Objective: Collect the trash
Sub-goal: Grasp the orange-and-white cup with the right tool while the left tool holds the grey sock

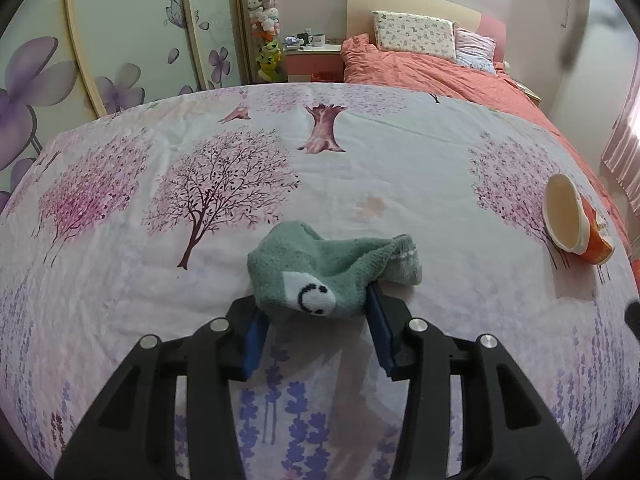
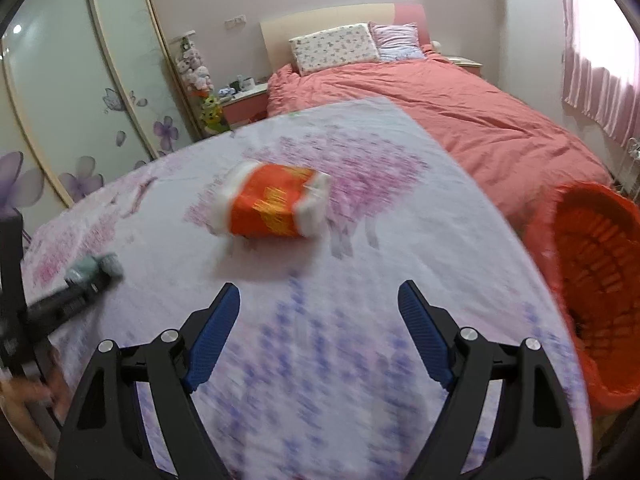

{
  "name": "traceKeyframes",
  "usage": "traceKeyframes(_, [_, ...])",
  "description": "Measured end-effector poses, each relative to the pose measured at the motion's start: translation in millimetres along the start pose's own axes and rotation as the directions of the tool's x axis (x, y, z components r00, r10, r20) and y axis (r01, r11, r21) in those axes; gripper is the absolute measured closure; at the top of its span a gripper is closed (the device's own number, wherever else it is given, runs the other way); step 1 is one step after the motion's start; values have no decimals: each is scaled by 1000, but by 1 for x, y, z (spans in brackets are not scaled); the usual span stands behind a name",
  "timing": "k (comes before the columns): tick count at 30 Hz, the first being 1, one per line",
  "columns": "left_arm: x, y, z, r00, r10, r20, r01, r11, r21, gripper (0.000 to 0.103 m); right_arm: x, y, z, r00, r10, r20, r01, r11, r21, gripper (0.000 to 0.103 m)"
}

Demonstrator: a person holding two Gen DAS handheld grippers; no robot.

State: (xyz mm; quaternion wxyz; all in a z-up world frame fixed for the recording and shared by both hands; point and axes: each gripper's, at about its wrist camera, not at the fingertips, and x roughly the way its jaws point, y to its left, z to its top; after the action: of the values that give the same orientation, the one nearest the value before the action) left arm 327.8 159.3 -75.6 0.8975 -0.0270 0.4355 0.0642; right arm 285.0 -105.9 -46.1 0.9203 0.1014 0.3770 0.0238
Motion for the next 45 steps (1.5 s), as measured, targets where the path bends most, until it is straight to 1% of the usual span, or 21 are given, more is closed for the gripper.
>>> traceKeyframes(4, [0, 2, -1, 1000, -10, 1, 10, 1000, -9, 58, 16, 31, 20, 999, -37, 32, 38, 999, -17, 20])
traceKeyframes(5, [0, 3, -1, 1000, -11, 2, 11, 1000, -11, 58, 20, 35, 22, 998, -47, 34, 48, 999, -17, 18])
traceKeyframes(8, [0, 3, -1, 1000, -13, 2, 13, 1000, -13, 58, 36, 50, 30, 994, -100, 37, 101, 994, -33, 16])
traceKeyframes(10, [0, 3, -1, 1000, -13, 1, 13, 1000, -12, 58, 48, 59, 34, 987, -157, 32, 159, 985, -74, 16])
traceKeyframes(12, [0, 3, -1, 1000, -16, 2, 16, 1000, -15, 58, 49, 59, 32, 977, -212, 32, 214, 970, -112, 17])
traceKeyframes(13, [0, 4, -2, 1000, -17, 2, 17, 1000, -16, 58, 48, 57, 31, 974, -225, 35, 228, 966, -121, 17])
traceKeyframes(14, [0, 4, -2, 1000, -20, 3, 20, 1000, -18, 58, 45, 52, 28, 972, -233, 39, 236, 964, -118, 17])
traceKeyframes(17, [0, 5, -2, 1000, -25, 4, 25, 999, -22, 58, 33, 27, 20, 967, -253, 39, 255, 965, -63, 17])
traceKeyframes(19, [0, 5, -2, 1000, -28, 4, 28, 999, -24, 58, 27, 9, 15, 964, -263, 36, 263, 965, -10, 20])
traceKeyframes(20, [0, 5, -2, 1000, -29, 5, 29, 999, -25, 58, 25, -3, 13, 966, -256, 26, 255, 967, 26, 24])
traceKeyframes(23, [0, 6, -2, 1000, -28, 5, 28, 999, -25, 58, 32, -21, 16, 982, -191, -9, 191, 977, 95, 33])
traceKeyframes(26, [-1, 6, -3, 1000, -29, 5, 29, 999, -26, 58, 34, -22, 17, 988, -152, -12, 153, 984, 89, 42])
traceKeyframes(31, [-1, 6, -3, 1000, -27, 4, 27, 999, -24, 58, 41, -10, 20, 993, -116, -18, 116, 992, 51, 58])
traceKeyframes(33, [-1, 6, -3, 1000, -29, 5, 29, 999, -25, 58, 45, -11, 22, 994, -110, -28, 112, 992, 56, 70])
traceKeyframes(34, [-1, 6, -3, 1000, -30, 5, 30, 999, -26, 58, 47, -13, 22, 994, -107, -36, 109, 992, 65, 75])
traceKeyframes(35, [-1, 5, -3, 1000, -29, 5, 29, 999, -25, 58, 47, -13, 22, 993, -107, -41, 110, 991, 70, 84])
traceKeyframes(39, [-1, 5, -3, 1000, -22, 3, 23, 1000, -20, 58, 43, -20, 20, 994, -100, -35, 103, 989, 102, 89])
traceKeyframes(45, [0, -3, -2, 1000, 3, 0, -3, 1000, 13, 56, 37, -17, 17, 994, -105, -17, 106, 991, 77, 92])
